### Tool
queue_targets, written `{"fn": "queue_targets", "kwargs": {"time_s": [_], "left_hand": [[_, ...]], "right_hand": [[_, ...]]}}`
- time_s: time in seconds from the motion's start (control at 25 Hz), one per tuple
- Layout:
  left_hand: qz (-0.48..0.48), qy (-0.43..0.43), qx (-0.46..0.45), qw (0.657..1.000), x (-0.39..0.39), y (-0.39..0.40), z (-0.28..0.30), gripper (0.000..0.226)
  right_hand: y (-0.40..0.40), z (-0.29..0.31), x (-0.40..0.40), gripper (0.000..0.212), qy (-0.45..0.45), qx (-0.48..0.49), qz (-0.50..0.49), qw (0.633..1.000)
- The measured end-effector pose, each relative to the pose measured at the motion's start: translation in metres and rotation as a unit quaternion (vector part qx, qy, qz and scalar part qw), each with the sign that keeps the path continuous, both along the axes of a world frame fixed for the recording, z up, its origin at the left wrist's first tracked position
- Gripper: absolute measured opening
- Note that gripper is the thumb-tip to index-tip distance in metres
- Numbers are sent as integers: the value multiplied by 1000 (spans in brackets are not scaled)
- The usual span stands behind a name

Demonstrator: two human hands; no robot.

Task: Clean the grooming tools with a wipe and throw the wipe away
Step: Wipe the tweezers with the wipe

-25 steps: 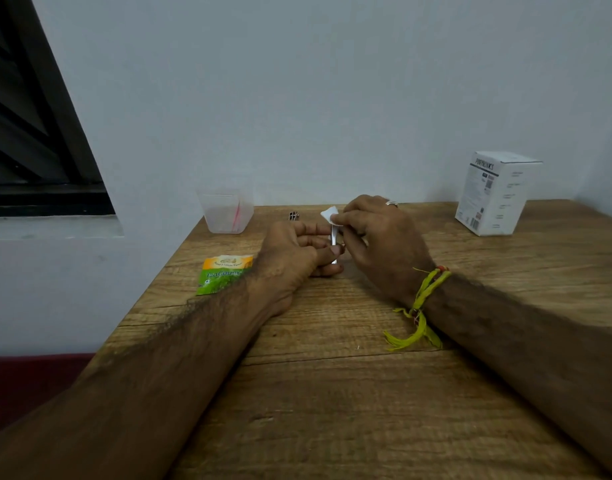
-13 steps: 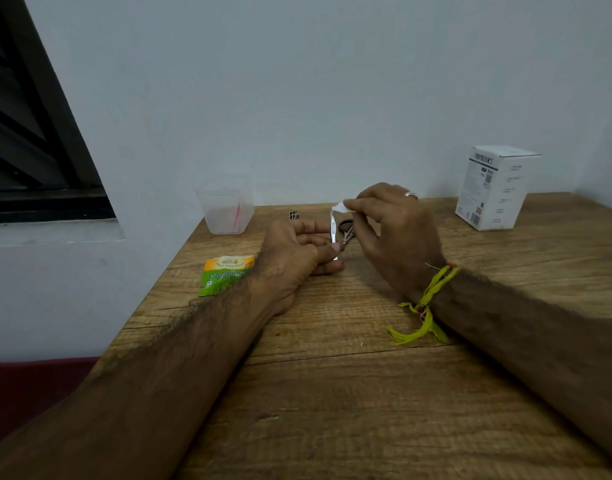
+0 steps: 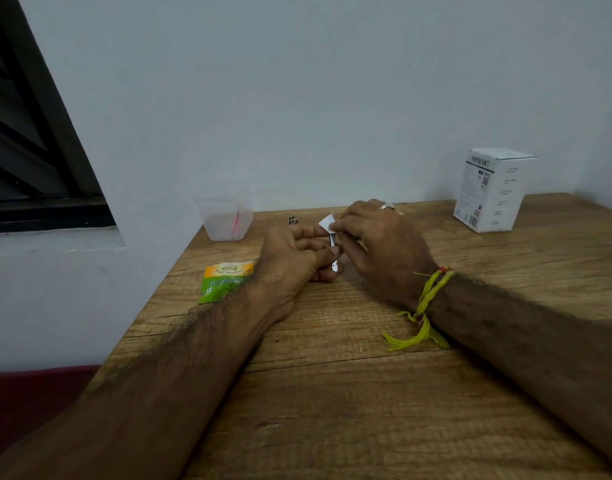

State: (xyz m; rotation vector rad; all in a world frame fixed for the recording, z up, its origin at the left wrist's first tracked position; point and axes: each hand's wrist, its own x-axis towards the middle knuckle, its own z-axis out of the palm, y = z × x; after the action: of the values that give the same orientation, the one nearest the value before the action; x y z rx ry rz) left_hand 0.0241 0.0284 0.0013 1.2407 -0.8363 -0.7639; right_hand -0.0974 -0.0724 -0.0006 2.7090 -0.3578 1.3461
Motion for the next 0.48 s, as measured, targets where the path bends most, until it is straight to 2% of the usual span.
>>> {"fn": "queue_targets", "kwargs": {"time_s": [0.48], "left_hand": [[-9,-8,4,1000,-1,2,4,29]], "right_hand": [[2,1,-2,14,-14,-19,-7,1000]]}}
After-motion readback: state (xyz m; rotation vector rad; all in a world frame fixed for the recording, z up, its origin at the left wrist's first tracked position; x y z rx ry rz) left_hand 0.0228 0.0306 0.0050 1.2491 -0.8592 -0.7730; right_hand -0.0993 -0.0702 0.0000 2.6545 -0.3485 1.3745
